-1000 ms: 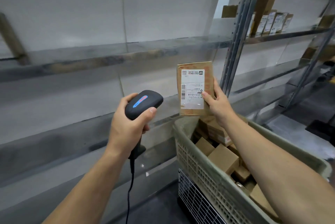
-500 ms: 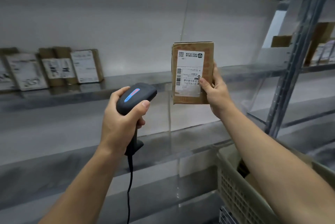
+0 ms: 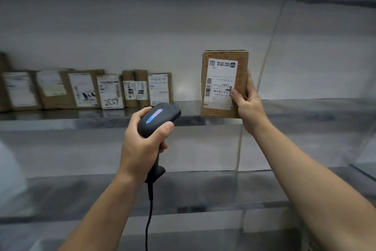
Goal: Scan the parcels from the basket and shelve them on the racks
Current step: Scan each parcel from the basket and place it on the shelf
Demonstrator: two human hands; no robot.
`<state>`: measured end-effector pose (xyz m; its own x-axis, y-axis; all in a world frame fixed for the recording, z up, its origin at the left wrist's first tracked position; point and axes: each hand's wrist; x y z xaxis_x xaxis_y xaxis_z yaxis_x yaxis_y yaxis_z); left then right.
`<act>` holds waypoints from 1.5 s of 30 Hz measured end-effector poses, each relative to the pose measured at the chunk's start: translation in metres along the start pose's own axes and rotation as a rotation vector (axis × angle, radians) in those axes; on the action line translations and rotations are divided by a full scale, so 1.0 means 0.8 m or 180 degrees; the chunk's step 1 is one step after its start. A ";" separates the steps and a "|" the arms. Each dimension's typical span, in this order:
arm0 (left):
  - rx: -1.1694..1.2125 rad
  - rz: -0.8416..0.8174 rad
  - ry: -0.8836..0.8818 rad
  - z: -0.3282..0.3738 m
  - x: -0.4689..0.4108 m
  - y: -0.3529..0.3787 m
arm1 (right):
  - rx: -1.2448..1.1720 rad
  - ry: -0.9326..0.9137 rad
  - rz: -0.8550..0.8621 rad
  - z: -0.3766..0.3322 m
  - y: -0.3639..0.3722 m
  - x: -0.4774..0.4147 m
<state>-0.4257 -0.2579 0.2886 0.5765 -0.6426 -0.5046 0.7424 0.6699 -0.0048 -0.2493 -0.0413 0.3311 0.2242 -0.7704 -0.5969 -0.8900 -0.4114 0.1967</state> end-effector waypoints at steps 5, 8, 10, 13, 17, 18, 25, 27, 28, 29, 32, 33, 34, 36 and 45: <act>-0.0063 0.0219 -0.0001 -0.005 -0.018 -0.013 | 0.0069 0.0098 -0.0209 0.029 0.032 -0.031; -0.0048 0.0356 -0.0004 -0.014 -0.029 -0.013 | 0.0102 0.0170 -0.0343 0.049 0.046 -0.049; -0.0047 0.0436 -0.0027 -0.019 -0.039 -0.012 | 0.0120 0.0234 -0.0445 0.061 0.055 -0.059; -0.0066 0.0546 -0.0064 -0.028 -0.051 -0.009 | 0.0194 0.0271 -0.0616 0.074 0.064 -0.074; -0.0132 0.0651 -0.0039 -0.040 -0.062 0.000 | 0.0239 0.0284 -0.0712 0.086 0.072 -0.097; -0.0132 0.0681 -0.0041 -0.042 -0.064 0.002 | 0.0230 0.0318 -0.0727 0.087 0.075 -0.103; -0.0091 0.0889 -0.0028 -0.056 -0.088 0.016 | 0.0195 0.0585 -0.0923 0.107 0.092 -0.136; -0.0079 0.0947 -0.0007 -0.057 -0.094 0.020 | 0.0251 0.0550 -0.0941 0.113 0.096 -0.145; -0.0089 0.0975 0.0005 -0.058 -0.097 0.022 | 0.0290 0.0515 -0.0950 0.114 0.097 -0.148; -0.0103 0.1009 0.0009 -0.061 -0.099 0.024 | 0.0320 0.0502 -0.0954 0.115 0.097 -0.152; -0.0100 0.1067 0.0028 -0.066 -0.102 0.026 | 0.0407 0.0474 -0.0943 0.118 0.097 -0.159; -0.0110 0.1075 0.0038 -0.069 -0.103 0.027 | 0.0427 0.0473 -0.0929 0.120 0.096 -0.161; -0.0123 0.1074 0.0043 -0.071 -0.102 0.028 | 0.0463 0.0464 -0.0903 0.122 0.096 -0.163; -0.0133 0.1036 0.0043 -0.075 -0.102 0.029 | 0.0525 0.0445 -0.0851 0.126 0.097 -0.165; -0.0066 0.0816 0.0080 -0.074 -0.122 0.008 | 0.0704 0.0532 -0.0648 0.132 0.113 -0.165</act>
<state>-0.4977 -0.1690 0.2872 0.7362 -0.4414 -0.5130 0.5657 0.8174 0.1085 -0.4016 0.0749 0.3455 0.4518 -0.7599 -0.4673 -0.8807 -0.4635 -0.0978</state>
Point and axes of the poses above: each hand's wrist, its own x-axis away from the middle knuckle, its own y-axis out of the palm, z = x × y, and after that the axes turned 11 degrees about -x, right-handed
